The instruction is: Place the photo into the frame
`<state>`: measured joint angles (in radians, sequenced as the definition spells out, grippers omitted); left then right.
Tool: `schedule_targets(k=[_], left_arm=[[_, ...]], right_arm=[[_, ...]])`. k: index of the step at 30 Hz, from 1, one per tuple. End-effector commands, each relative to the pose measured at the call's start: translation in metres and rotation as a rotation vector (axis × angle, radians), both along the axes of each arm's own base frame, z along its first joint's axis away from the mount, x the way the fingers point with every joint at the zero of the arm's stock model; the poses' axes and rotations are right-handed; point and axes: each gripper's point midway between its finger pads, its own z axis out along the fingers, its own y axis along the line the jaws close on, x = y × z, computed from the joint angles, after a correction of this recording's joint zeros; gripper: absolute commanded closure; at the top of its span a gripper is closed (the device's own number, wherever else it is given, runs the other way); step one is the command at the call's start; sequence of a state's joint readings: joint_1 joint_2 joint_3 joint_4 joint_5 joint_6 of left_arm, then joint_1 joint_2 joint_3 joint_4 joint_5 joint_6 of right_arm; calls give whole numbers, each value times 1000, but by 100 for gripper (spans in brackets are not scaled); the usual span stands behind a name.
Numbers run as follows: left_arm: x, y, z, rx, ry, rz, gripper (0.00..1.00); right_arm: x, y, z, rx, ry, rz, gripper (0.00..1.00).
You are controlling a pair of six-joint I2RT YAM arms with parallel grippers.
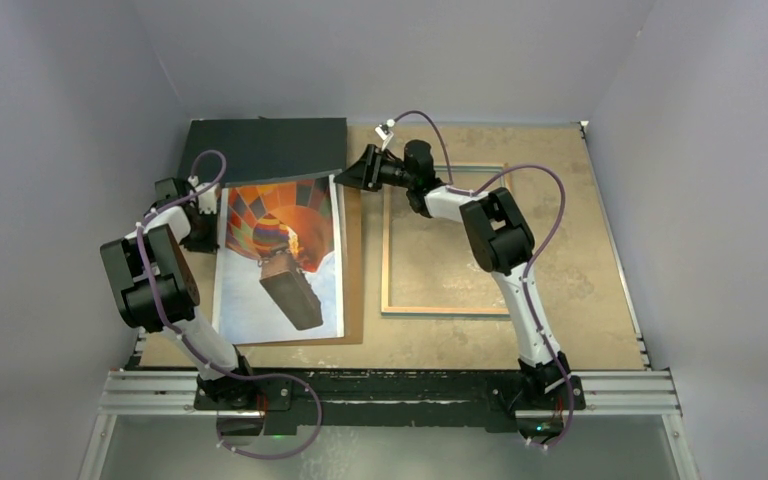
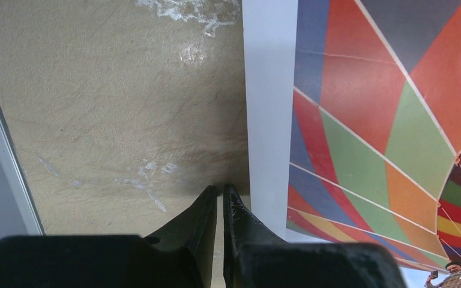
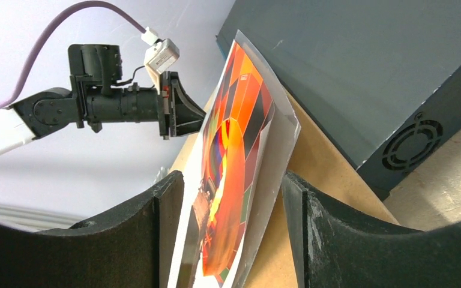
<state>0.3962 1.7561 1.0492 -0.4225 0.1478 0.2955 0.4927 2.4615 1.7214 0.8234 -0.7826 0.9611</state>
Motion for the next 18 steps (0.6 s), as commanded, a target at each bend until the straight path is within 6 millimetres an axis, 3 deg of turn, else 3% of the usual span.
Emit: schedule_targets(k=[1, 8, 18], left_arm=[[-6, -7, -14, -17, 25, 5, 94], [-4, -8, -12, -19, 19, 4, 96], [-5, -12, -12, -29, 17, 2, 99]], right_arm=[[-12, -2, 68, 88, -125, 40, 38], [-30, -2, 63, 98, -94, 60, 46], [-55, 13, 43, 122, -21, 121, 49]])
